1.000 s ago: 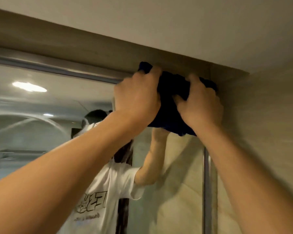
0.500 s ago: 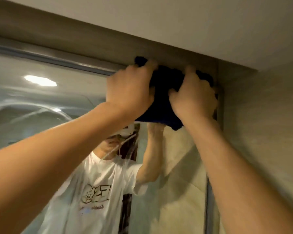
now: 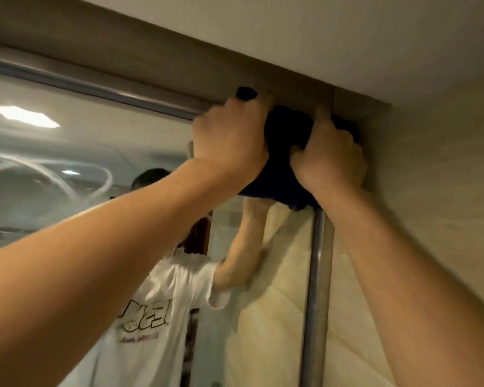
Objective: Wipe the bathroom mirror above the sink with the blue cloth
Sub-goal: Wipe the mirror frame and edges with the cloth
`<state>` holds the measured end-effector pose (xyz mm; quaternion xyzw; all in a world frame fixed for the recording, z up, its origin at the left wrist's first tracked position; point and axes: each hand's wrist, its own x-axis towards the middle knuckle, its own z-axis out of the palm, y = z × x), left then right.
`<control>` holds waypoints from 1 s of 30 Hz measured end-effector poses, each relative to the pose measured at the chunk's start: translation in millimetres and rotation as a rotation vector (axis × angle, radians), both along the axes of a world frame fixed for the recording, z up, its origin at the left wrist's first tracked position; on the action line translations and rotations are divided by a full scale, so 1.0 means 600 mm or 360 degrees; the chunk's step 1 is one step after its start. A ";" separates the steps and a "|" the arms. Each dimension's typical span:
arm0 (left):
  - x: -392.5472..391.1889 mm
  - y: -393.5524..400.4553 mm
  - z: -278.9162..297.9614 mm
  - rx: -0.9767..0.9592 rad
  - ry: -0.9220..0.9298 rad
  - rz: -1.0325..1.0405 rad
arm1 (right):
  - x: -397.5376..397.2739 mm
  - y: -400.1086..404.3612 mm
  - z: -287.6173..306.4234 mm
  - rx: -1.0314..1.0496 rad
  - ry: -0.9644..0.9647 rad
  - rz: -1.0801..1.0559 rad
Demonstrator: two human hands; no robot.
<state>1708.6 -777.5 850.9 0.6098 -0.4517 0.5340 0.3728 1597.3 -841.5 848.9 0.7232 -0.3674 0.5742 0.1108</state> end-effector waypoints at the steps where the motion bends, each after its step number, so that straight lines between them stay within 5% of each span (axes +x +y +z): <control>1: -0.015 -0.012 0.000 0.0000 -0.0027 0.0007 | -0.009 -0.009 0.002 0.0031 0.0003 -0.0033; 8: -0.033 -0.016 0.004 0.0070 -0.0083 -0.0028 | -0.022 -0.004 0.004 0.0144 0.0038 -0.0247; 21: 0.170 0.164 -0.006 -0.0061 0.0004 -0.0061 | 0.138 0.148 -0.011 -0.0217 0.0097 0.0002; 30: 0.148 0.150 -0.002 -0.0044 0.0021 -0.0135 | 0.118 0.126 0.002 -0.0195 0.0285 -0.0187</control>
